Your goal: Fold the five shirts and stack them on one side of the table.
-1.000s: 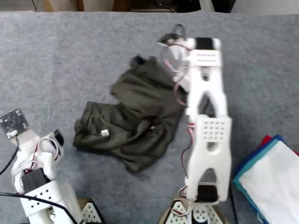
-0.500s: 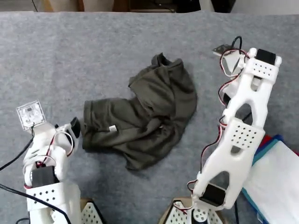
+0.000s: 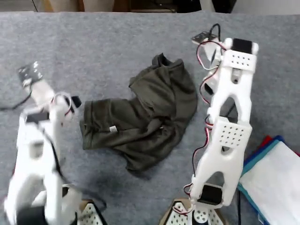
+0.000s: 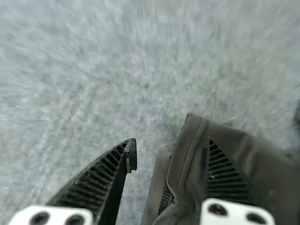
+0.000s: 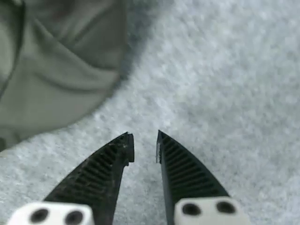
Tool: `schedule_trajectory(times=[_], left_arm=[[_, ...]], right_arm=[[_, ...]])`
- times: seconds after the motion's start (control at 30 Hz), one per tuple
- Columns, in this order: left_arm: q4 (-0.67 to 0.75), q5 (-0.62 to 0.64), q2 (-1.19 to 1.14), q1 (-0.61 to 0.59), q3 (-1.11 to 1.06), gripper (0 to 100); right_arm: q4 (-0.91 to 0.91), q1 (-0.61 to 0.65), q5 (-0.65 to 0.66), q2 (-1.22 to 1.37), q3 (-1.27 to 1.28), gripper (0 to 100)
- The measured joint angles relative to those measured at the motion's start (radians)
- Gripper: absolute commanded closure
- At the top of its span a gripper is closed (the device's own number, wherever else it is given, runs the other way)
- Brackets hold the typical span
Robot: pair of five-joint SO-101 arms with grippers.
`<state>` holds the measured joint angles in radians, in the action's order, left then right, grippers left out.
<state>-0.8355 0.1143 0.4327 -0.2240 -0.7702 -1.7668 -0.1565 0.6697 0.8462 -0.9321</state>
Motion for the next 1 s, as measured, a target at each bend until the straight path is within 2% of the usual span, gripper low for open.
schedule_trajectory(times=[0.13,0.27,0.33,0.47,0.63,1.0], left_arm=[[-0.184,-0.054,-0.232,0.075,0.163,77],[-0.356,-0.089,-0.232,0.141,0.183,77],[-0.396,-0.097,-0.209,0.15,0.184,77],[-0.388,-0.098,-0.201,0.153,0.158,77],[-0.296,-0.084,-0.229,0.153,0.114,79],[-0.229,0.037,-0.272,0.153,0.112,97]], right_arm=[[0.0,0.0,0.0,0.0,0.0,89.6],[0.0,0.0,0.0,0.0,0.0,89.6],[0.0,0.0,0.0,0.0,0.0,89.6],[0.0,0.0,0.0,0.0,0.0,89.6],[0.0,0.0,0.0,0.0,0.0,89.6],[0.0,0.0,0.0,0.0,0.0,89.6]])
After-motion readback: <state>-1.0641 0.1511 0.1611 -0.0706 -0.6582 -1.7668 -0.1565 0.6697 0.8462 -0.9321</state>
